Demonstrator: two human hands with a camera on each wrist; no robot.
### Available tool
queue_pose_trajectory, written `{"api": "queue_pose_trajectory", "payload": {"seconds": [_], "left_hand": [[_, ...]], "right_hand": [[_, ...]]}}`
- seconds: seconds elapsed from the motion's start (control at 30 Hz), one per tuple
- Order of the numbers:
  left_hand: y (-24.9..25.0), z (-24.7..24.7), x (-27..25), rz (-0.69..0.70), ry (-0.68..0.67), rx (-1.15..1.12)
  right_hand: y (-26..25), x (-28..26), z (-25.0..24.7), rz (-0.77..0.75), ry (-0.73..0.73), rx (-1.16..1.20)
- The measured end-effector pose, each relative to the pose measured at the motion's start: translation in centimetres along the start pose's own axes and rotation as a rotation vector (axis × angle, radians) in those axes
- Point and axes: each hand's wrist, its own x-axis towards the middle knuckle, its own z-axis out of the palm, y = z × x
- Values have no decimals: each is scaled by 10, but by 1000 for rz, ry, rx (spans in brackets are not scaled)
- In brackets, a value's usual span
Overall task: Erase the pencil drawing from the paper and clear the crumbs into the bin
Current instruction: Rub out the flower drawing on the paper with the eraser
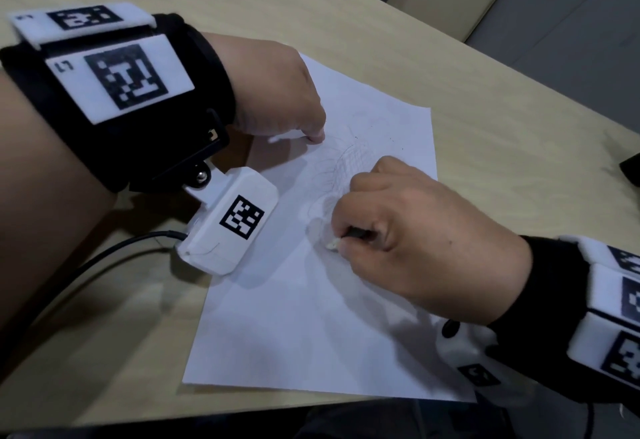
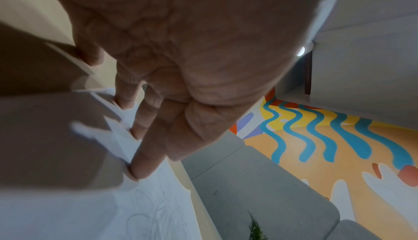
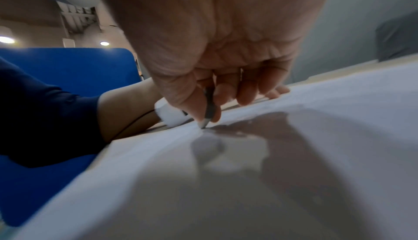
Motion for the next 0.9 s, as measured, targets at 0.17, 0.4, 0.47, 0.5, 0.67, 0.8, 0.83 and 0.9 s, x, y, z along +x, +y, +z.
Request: {"api": "queue_pose_trajectory", "payload": {"seconds": [0.17,0.4,0.47,0.5,0.67,0.8,0.83,0.9], "left_hand": [[0,0,1,-5,7,-5],[0,0,1,-7,8,-16],[-1,0,1,-4,7,-11],[-1,0,1,-4,6,-10],[0,0,1,-3,11,-18],[-2,0,1,-5,10,-30],[-2,0,1,-4,9,-35],[-2,0,1,2,5,-37]], "right_hand": [[-13,-3,5,-64,-43,37],[-9,-2,4,-69,-17,23],[-13,-3,6,-98,-35,41],[-9,-1,5,-79,-22,28],[-7,2,2,-68,-12,24],[-5,7,3,-52,10,8],[-2,9,1,-26,31,-9],[-1,8,2,-39,29,-6]]}}
